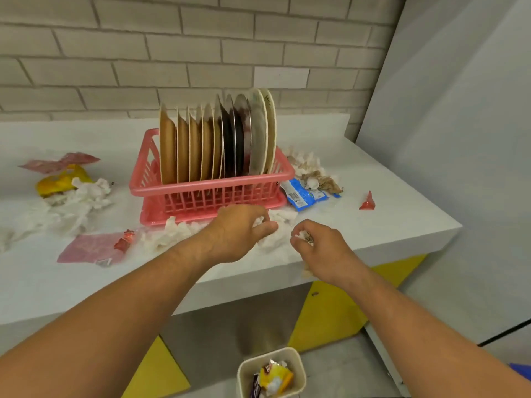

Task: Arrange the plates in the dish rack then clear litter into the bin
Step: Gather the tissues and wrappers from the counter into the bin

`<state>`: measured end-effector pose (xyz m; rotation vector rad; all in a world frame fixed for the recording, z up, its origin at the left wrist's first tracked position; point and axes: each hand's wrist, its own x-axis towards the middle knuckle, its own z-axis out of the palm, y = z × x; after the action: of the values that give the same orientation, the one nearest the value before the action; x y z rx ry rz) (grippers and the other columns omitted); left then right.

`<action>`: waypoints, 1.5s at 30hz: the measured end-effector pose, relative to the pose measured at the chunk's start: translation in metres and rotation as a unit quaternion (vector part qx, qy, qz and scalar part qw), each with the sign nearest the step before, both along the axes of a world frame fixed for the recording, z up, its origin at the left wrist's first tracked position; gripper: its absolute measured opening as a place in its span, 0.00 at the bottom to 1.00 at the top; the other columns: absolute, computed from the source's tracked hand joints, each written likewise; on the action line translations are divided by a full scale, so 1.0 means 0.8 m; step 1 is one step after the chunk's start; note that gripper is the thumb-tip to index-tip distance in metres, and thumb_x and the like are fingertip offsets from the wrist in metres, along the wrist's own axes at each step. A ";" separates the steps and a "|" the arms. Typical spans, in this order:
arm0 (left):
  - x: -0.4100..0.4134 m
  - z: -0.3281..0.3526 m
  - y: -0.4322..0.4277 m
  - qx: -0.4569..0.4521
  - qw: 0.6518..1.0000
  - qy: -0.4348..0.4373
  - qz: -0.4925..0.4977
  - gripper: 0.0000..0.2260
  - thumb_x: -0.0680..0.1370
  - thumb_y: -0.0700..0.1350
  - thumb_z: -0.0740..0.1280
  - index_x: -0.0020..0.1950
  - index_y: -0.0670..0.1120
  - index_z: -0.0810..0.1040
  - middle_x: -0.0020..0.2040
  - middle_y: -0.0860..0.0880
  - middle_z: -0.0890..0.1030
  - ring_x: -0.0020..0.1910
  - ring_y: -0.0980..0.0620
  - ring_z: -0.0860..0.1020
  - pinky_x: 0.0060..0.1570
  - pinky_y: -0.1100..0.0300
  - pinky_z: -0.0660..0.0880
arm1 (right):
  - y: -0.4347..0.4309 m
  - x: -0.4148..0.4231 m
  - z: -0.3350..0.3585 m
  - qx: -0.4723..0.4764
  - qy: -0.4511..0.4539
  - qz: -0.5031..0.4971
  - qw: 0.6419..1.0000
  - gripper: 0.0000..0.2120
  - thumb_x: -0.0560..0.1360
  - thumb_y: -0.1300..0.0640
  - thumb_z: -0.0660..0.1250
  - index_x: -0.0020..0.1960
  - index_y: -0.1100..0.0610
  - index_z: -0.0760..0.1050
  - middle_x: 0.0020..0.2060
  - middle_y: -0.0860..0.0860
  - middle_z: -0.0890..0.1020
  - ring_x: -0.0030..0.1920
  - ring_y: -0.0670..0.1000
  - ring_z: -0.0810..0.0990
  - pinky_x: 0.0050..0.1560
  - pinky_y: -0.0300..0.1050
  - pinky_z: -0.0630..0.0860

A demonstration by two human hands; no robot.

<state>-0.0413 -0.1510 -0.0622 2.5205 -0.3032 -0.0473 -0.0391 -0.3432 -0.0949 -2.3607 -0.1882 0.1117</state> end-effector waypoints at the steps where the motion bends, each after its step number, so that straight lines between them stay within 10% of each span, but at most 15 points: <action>1: -0.005 -0.011 -0.005 0.009 1.000 -0.005 0.002 0.12 0.74 0.58 0.69 0.49 0.51 0.78 0.47 0.54 0.78 0.47 0.52 0.76 0.41 0.60 0.69 | -0.003 -0.007 -0.010 -0.004 0.002 -0.003 1.000 0.07 0.78 0.48 0.64 0.45 0.50 0.77 0.37 0.49 0.79 0.34 0.50 0.80 0.35 0.43 0.77; 9: -0.057 -0.136 -0.035 -0.019 0.994 0.108 -0.010 0.03 0.76 0.43 0.66 0.47 0.51 0.78 0.38 0.54 0.80 0.34 0.53 0.81 0.44 0.52 0.80 | -0.027 -0.042 -0.117 0.008 0.067 -0.014 0.998 0.17 0.79 0.54 0.59 0.31 0.54 0.68 0.28 0.47 0.73 0.37 0.51 0.73 0.37 0.46 0.67; 17: -0.082 -0.322 -0.042 0.083 0.982 0.171 0.002 0.12 0.75 0.61 0.65 0.40 0.53 0.73 0.39 0.53 0.79 0.40 0.51 0.77 0.37 0.57 0.73 | -0.051 -0.090 -0.278 0.079 0.254 -0.068 0.962 0.09 0.73 0.61 0.65 0.52 0.53 0.73 0.39 0.48 0.76 0.37 0.47 0.72 0.35 0.40 0.68; 22: -0.103 -0.506 -0.052 0.052 0.965 0.256 -0.003 0.10 0.79 0.55 0.51 0.47 0.51 0.68 0.50 0.47 0.77 0.48 0.45 0.76 0.47 0.55 0.72 | -0.059 -0.102 -0.425 0.165 0.328 -0.182 0.912 0.14 0.63 0.57 0.61 0.47 0.55 0.76 0.33 0.49 0.72 0.32 0.45 0.68 0.31 0.37 0.64; 28: -0.089 -0.714 -0.077 0.122 0.923 0.364 -0.036 0.21 0.76 0.42 0.61 0.66 0.47 0.57 0.53 0.43 0.75 0.48 0.44 0.76 0.43 0.56 0.69 | -0.082 -0.119 -0.632 0.204 0.357 -0.251 0.876 0.17 0.60 0.53 0.60 0.44 0.53 0.83 0.33 0.47 0.77 0.35 0.46 0.72 0.35 0.38 0.66; 35: -0.037 -0.875 -0.104 0.168 0.945 0.275 -0.054 0.16 0.77 0.49 0.67 0.63 0.47 0.74 0.60 0.45 0.75 0.58 0.46 0.75 0.53 0.58 0.71 | -0.099 -0.095 -0.787 0.041 0.296 -0.106 0.949 0.18 0.78 0.64 0.58 0.62 0.50 0.79 0.59 0.51 0.79 0.48 0.46 0.75 0.47 0.34 0.69; 45: -0.040 -0.896 -0.063 0.129 0.977 0.161 0.053 0.09 0.80 0.47 0.58 0.52 0.48 0.78 0.50 0.49 0.79 0.48 0.47 0.78 0.47 0.55 0.75 | -0.034 -0.026 -0.850 -0.095 0.276 0.100 0.951 0.26 0.73 0.57 0.69 0.69 0.45 0.70 0.63 0.48 0.77 0.64 0.52 0.74 0.64 0.44 0.71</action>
<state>-0.0733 -0.2011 -0.7792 2.7248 -0.0304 -0.4760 -0.0599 -0.3707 -0.7745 -2.3908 -0.1450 0.9108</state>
